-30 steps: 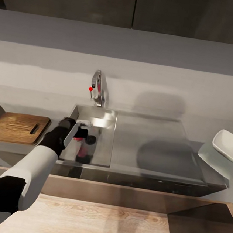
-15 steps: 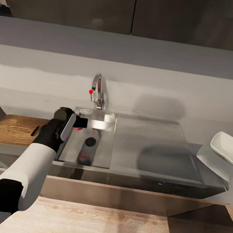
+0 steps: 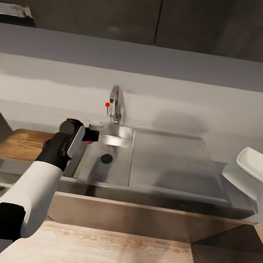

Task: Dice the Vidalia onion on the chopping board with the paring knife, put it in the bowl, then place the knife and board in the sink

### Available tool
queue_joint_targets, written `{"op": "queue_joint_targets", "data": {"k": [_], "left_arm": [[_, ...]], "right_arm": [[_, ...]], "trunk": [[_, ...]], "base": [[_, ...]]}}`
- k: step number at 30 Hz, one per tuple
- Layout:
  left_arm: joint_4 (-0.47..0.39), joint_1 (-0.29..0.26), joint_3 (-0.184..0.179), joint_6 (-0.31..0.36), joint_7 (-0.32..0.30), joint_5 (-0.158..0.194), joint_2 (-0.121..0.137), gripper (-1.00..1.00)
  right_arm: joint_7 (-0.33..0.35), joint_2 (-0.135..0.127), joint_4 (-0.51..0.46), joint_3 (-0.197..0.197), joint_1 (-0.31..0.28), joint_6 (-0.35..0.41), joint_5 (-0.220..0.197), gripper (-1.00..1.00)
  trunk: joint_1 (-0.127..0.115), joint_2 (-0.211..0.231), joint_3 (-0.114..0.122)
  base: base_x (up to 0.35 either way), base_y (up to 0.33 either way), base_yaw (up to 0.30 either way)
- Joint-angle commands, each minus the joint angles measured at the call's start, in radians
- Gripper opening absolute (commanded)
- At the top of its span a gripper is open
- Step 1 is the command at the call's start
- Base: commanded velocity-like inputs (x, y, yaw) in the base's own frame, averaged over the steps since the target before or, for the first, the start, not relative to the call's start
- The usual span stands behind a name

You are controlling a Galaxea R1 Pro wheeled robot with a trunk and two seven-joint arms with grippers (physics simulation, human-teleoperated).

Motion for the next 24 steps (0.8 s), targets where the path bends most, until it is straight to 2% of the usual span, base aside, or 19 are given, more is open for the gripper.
{"op": "queue_joint_targets", "data": {"k": [1, 6, 15, 20, 24], "left_arm": [[-0.014, -0.001, -0.001, 0.003, 0.009, 0.011, 0.000, -1.00], [-0.065, -0.001, -0.001, 0.004, 0.009, 0.013, 0.000, -1.00], [-0.076, -0.001, -0.001, 0.004, 0.009, 0.014, 0.002, -1.00], [-0.075, -0.001, -0.001, 0.004, 0.009, 0.014, 0.002, -1.00], [-0.074, -0.001, -0.001, 0.003, 0.009, 0.014, 0.003, -1.00]], "right_arm": [[-0.004, 0.000, 0.001, -0.008, -0.001, -0.003, 0.011, 1.00], [-0.004, 0.000, 0.001, -0.008, -0.001, -0.002, 0.011, 1.00], [-0.004, 0.000, 0.001, -0.008, -0.001, -0.002, 0.011, 1.00], [-0.004, 0.000, 0.001, -0.008, -0.001, -0.002, 0.011, 1.00], [-0.004, 0.001, 0.001, -0.008, -0.001, -0.002, 0.011, 1.00]], "trunk": [[0.000, -0.002, 0.000], [0.000, -0.002, 0.008], [0.000, -0.002, 0.022], [0.000, -0.002, 0.030], [0.000, -0.002, 0.036]], "base": [[-0.246, 0.181, 0.000], [-0.253, 0.188, 0.000], [-0.245, 0.206, 0.000], [-0.073, 0.286, 0.000], [0.085, 0.283, 0.000]]}}
